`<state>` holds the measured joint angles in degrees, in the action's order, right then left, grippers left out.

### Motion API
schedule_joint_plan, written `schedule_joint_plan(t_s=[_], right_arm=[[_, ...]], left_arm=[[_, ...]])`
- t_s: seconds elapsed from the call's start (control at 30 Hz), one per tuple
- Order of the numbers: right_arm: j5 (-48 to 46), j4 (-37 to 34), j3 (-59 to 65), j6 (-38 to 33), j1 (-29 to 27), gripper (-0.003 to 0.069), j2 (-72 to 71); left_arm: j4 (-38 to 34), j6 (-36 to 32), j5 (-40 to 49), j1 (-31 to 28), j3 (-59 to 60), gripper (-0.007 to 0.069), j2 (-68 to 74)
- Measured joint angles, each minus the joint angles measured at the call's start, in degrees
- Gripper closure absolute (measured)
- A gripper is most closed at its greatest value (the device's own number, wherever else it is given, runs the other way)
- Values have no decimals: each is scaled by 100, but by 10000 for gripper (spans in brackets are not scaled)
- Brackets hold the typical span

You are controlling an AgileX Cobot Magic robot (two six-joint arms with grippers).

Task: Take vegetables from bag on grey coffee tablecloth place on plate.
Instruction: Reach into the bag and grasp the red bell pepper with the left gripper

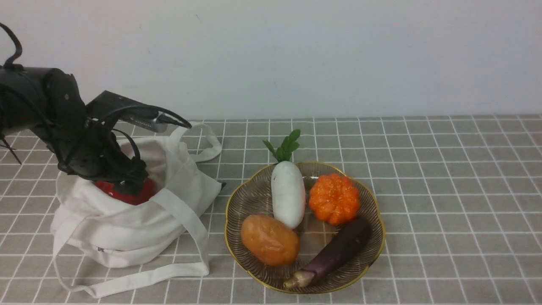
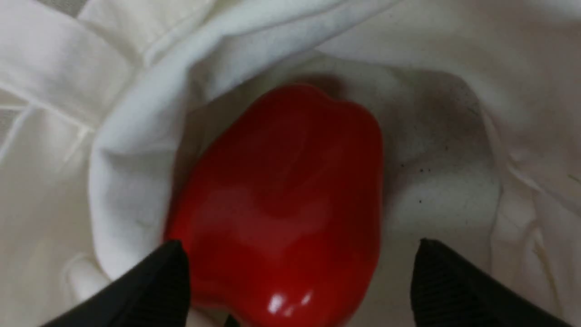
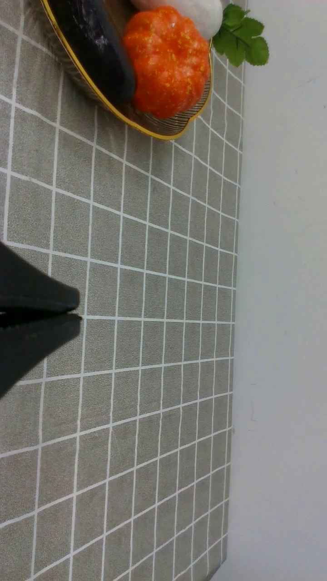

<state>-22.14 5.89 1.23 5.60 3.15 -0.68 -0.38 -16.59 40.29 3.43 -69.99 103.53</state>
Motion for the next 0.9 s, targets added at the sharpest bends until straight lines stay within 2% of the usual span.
schedule_joint_plan(t_s=[0.27, 0.4, 0.9], right_arm=[[0, 0, 0, 0, 0, 678, 0], [0, 0, 0, 0, 0, 678, 0], [0, 0, 0, 0, 0, 678, 0]], left_arm=[[341, 70, -412, 246, -36, 30, 249], [932, 250, -589, 246, -43, 30, 390], [1872, 262, -664, 246, -43, 47, 509]])
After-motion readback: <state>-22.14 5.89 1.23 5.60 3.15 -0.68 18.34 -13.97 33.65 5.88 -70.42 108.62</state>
